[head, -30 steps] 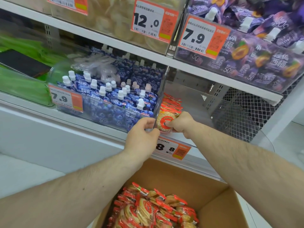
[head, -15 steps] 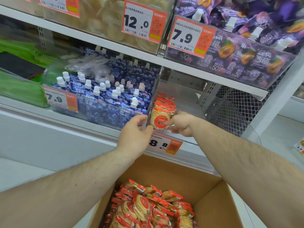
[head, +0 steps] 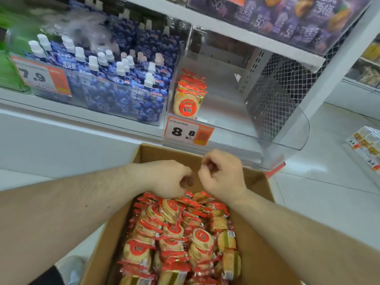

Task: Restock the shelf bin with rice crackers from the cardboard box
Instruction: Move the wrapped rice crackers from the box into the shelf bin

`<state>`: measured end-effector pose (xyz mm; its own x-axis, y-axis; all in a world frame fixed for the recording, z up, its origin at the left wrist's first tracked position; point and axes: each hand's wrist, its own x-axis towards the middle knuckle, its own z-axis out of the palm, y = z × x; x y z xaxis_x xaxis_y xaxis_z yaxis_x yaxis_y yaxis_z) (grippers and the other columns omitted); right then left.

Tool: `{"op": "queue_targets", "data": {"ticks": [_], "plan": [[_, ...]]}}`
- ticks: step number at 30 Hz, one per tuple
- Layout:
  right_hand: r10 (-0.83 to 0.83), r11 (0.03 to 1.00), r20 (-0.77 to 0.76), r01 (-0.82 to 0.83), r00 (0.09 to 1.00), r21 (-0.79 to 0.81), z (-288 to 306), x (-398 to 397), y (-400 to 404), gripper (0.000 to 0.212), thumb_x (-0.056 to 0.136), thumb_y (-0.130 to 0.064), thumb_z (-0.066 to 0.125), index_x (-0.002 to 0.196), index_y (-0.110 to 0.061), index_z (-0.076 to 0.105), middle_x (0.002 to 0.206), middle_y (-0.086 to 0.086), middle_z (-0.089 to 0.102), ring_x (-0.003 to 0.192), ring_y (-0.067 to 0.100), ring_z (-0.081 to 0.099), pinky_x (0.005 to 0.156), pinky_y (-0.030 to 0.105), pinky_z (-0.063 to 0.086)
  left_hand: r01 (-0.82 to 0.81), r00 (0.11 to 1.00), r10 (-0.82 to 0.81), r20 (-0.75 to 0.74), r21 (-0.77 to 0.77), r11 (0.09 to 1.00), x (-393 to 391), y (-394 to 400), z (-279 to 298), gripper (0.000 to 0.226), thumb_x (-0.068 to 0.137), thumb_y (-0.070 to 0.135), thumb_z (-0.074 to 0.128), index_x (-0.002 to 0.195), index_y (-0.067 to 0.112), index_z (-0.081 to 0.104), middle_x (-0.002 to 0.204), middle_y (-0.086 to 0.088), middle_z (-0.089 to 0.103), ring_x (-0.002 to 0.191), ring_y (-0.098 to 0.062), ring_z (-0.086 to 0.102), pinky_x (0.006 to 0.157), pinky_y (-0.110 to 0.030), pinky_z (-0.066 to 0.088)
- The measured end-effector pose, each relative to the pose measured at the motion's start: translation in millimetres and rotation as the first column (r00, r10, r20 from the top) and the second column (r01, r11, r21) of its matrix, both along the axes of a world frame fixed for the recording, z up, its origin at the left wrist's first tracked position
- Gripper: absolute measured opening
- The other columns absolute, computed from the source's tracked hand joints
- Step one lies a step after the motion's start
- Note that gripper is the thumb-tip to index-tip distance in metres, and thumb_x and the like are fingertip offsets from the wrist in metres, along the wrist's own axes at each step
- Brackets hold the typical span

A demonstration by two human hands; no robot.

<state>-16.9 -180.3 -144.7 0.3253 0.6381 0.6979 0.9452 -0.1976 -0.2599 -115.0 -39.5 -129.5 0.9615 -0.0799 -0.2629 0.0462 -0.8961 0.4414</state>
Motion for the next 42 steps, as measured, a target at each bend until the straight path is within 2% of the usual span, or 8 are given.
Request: {"op": "queue_targets", "data": {"ticks": [5, 14, 18, 22, 28, 32, 38, 42], "plan": [[-0.534, 0.571, -0.367, 0.006, 0.762, -0.821, -131, 19, -38, 0.011, 0.075, -0.021, 0.059, 0.067, -0.018, 0.051, 0.068, -0.002, 0.057, 0.068, 0.021, 0.057, 0.06, 0.035, 0.05, 0.029, 0.985, -0.028, -0.169, 0.006, 1.0, -2, -6, -12, 0.033, 0.09, 0.024, 0.056, 0.122, 0.026, 0.058, 0.113, 0.009, 0.064, 0.107, -0.012, 0.057, 0.095, -0.03, 0.047], [-0.799, 0.141, -0.257, -0.247, 0.543, -0.959, -199, 5, -74, 0.078, 0.063, -0.046, 0.078, 0.127, -0.012, 0.049, 0.108, -0.002, 0.06, 0.103, 0.019, 0.061, 0.079, 0.028, 0.052, -0.02, 0.973, 0.018, -0.228, -0.006, 1.0, 1, 3, -21, 0.036, 0.091, 0.027, 0.058, 0.127, 0.026, 0.056, 0.113, 0.009, 0.064, 0.093, -0.003, 0.059, 0.084, -0.021, 0.048], [-0.877, 0.276, -0.366, -0.296, 0.312, -0.914, -160, 18, -49, 0.059, 0.07, -0.044, 0.074, 0.116, -0.01, 0.059, 0.081, -0.001, 0.06, 0.059, 0.013, 0.055, 0.053, 0.024, 0.044, -0.13, 0.962, 0.128, -0.242, 0.008, 0.991, 2, 11, -22, 0.044, 0.091, 0.031, 0.057, 0.134, 0.026, 0.048, 0.113, 0.006, 0.063, 0.09, -0.006, 0.062, 0.082, -0.027, 0.053], [-0.685, 0.702, -0.727, -0.232, 0.038, -0.673, -108, 17, -14, 0.047, 0.07, -0.051, 0.075, 0.097, -0.015, 0.063, 0.057, -0.004, 0.052, 0.045, 0.011, 0.04, 0.043, 0.022, 0.029, -0.372, 0.908, 0.333, -0.256, -0.12, 0.921, 2, 20, -20, 0.055, 0.095, 0.046, 0.048, 0.144, 0.029, 0.032, 0.09, 0.004, 0.064, 0.077, -0.017, 0.059, 0.07, -0.034, 0.051], [-0.208, 0.933, -0.976, -0.285, 0.07, -0.22, -62, -20, 29, 0.051, 0.06, -0.041, 0.081, 0.095, -0.016, 0.054, 0.086, 0.0, 0.064, 0.073, 0.016, 0.053, 0.065, 0.032, 0.04, -0.607, 0.794, 0.536, -0.287, -0.438, 0.664, 1, 17, -11, 0.051, 0.093, 0.029, 0.057, 0.14, 0.036, 0.035, 0.129, 0.004, 0.049, 0.09, -0.022, 0.065, 0.072, -0.038, 0.059], [-0.051, 0.983, -0.91, -0.181, -0.412, 0.027, -76, 0, 31, 0.023, 0.081, -0.031, 0.062, 0.094, -0.012, 0.06, 0.094, 0.01, 0.065, 0.067, 0.022, 0.055, 0.06, 0.032, 0.04, -0.623, 0.763, 0.638, -0.102, -0.38, 0.684, 1, 36, -17, 0.043, 0.086, -0.003, 0.048, 0.11, 0.032, 0.054, 0.12, -0.002, 0.058, 0.057, -0.02, 0.054, 0.043, -0.024, 0.038], [-0.664, 0.62, -0.648, -0.211, 0.373, -0.756, -169, 7, 27, 0.052, 0.078, -0.023, 0.068, 0.127, -0.017, 0.053, 0.117, 0.004, 0.063, 0.087, 0.015, 0.06, 0.067, 0.028, 0.052, -0.59, 0.794, 0.593, -0.131, -0.401, 0.701, -3, 46, -22, 0.044, 0.086, -0.005, 0.049, 0.105, 0.034, 0.057, 0.108, 0.001, 0.059, 0.089, -0.036, 0.067, 0.058, -0.033, 0.045], [-0.651, 0.458, -0.491, -0.216, 0.579, -0.862, -200, -8, 24, 0.077, 0.071, -0.044, 0.07, 0.137, -0.021, 0.039, 0.124, 0.005, 0.059, 0.115, 0.028, 0.055, 0.093, 0.036, 0.05, -0.572, 0.811, 0.562, -0.162, -0.42, 0.704, -3, 48, -26, 0.045, 0.085, -0.005, 0.054, 0.106, 0.035, 0.058, 0.103, 0.001, 0.06, 0.097, -0.038, 0.067, 0.061, -0.035, 0.047]]}}
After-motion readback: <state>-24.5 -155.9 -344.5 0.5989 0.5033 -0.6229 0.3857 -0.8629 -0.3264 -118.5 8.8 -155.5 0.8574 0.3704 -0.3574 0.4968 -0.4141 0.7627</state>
